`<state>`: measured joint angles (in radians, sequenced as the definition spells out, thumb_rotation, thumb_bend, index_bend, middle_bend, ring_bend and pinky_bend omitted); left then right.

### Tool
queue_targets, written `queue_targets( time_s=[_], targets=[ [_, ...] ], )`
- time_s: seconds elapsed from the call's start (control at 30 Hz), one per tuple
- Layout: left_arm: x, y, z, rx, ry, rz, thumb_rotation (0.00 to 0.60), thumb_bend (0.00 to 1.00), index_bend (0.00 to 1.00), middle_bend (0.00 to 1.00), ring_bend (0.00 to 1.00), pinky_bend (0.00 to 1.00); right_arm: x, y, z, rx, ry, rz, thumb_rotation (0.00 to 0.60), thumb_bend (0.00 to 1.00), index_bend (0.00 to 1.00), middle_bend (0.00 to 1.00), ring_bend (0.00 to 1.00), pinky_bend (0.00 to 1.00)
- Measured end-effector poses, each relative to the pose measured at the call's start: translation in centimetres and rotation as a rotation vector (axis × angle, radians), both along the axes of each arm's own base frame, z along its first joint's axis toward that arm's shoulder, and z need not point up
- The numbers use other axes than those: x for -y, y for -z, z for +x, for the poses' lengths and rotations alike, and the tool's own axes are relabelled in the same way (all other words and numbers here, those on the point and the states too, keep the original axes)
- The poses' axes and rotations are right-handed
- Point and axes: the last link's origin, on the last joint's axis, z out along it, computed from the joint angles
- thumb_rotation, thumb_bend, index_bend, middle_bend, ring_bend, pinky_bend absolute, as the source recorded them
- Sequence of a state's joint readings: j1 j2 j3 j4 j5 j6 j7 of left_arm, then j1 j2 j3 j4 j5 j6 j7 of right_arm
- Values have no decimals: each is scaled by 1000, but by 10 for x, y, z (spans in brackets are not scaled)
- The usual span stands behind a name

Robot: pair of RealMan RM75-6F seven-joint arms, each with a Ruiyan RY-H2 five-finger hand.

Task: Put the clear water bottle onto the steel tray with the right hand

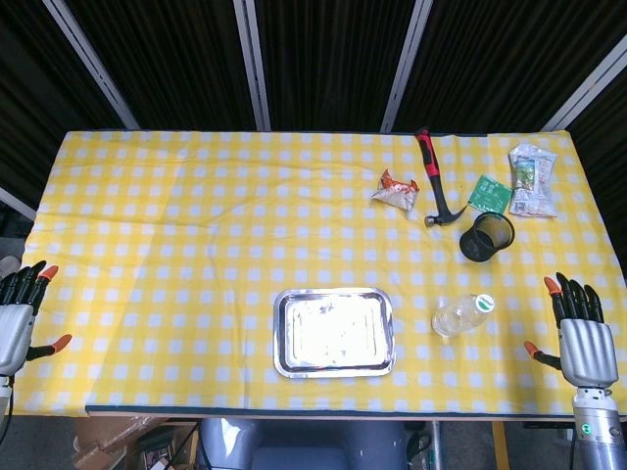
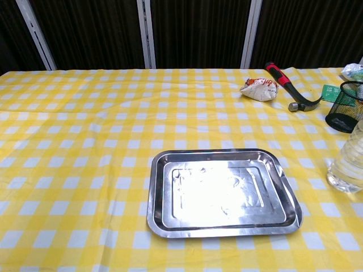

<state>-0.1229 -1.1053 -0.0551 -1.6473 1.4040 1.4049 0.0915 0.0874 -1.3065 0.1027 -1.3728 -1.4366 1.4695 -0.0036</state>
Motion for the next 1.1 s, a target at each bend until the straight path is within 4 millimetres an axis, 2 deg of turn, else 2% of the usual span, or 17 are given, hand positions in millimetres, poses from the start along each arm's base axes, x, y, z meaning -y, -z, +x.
queue_targets(
  time_s=[0.5,0.77,1.1],
  targets=[
    [6,-2,6,10,29,10,600,190,47,0,0,0,-3,1,3,24,-5,11,600,197,26,26,0,0],
    [6,0,5,-1,19,4,600,190,47,0,0,0,-3,6,-4,19,26,57,600,181,26,26,0,0],
    [6,3,6,-4,16,-7,600,190,46,0,0,0,-4,9,1,137,34,96,600,143,26,26,0,0]
  ],
)
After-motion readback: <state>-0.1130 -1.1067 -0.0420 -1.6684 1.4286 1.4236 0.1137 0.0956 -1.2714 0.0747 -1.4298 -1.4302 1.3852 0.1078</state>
